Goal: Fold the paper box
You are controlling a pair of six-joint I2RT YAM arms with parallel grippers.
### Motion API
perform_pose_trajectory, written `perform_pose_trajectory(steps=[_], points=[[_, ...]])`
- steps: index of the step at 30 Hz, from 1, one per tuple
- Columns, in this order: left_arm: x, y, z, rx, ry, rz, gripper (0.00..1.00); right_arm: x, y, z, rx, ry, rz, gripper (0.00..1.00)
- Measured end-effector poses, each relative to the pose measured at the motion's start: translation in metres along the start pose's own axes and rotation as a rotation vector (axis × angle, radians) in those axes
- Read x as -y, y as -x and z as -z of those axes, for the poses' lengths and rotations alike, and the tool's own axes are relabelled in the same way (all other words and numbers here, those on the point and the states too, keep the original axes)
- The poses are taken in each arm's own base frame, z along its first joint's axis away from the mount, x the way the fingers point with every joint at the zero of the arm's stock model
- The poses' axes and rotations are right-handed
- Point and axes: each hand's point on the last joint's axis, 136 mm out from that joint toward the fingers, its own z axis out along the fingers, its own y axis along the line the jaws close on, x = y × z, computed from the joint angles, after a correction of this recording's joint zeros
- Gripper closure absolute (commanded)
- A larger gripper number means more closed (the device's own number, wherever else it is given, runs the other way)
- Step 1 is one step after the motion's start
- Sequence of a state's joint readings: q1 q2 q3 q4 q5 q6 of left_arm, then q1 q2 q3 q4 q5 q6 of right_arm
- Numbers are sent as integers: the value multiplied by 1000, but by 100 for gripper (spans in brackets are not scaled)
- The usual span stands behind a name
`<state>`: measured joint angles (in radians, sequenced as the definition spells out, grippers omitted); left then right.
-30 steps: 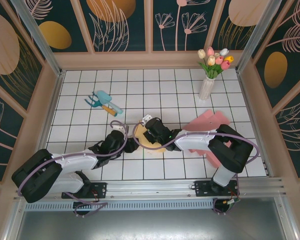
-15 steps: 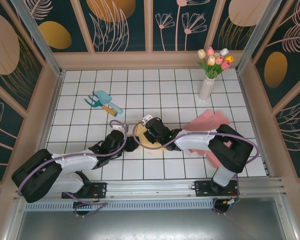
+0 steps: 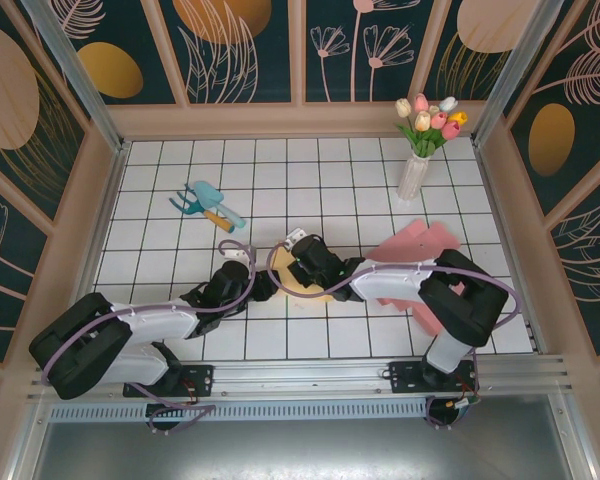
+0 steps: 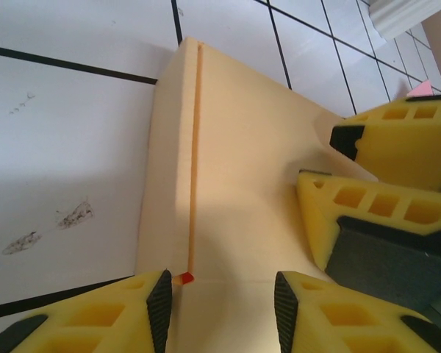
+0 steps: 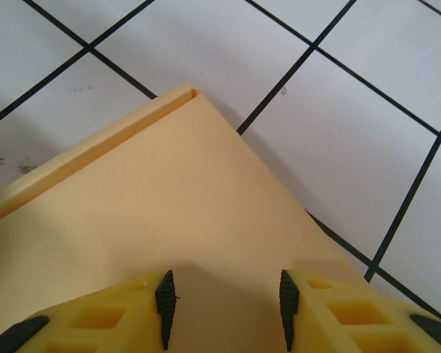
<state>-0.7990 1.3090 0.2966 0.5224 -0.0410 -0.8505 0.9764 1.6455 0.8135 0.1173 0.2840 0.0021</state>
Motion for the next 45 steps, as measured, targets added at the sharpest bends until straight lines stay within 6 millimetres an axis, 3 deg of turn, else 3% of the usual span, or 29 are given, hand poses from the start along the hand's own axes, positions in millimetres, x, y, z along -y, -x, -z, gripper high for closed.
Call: perform_pose_trajectory(steps=[4,10,17,24,26,33,45], points=[[-1,0,-1,7,1,8,59,-3,4,13,14,28,-33,54],[-4,-1,-2,9,10,16,52,7,18,29,59,-5,-101,53],[-5,0,-2,13,14,19,51,29,0,29,15,-134,-194,53],[-5,0,-2,13,14,31,46,42,-38,35,-34,-192,-279,52],[-5,0,-2,13,14,38,42,44,-41,37,-29,-201,-305,51],[-4,2,-1,33,22,90,15,45,-51,41,-15,-195,-363,51],[25,18,-9,47,28,145,12,43,-53,44,9,-162,-385,51]])
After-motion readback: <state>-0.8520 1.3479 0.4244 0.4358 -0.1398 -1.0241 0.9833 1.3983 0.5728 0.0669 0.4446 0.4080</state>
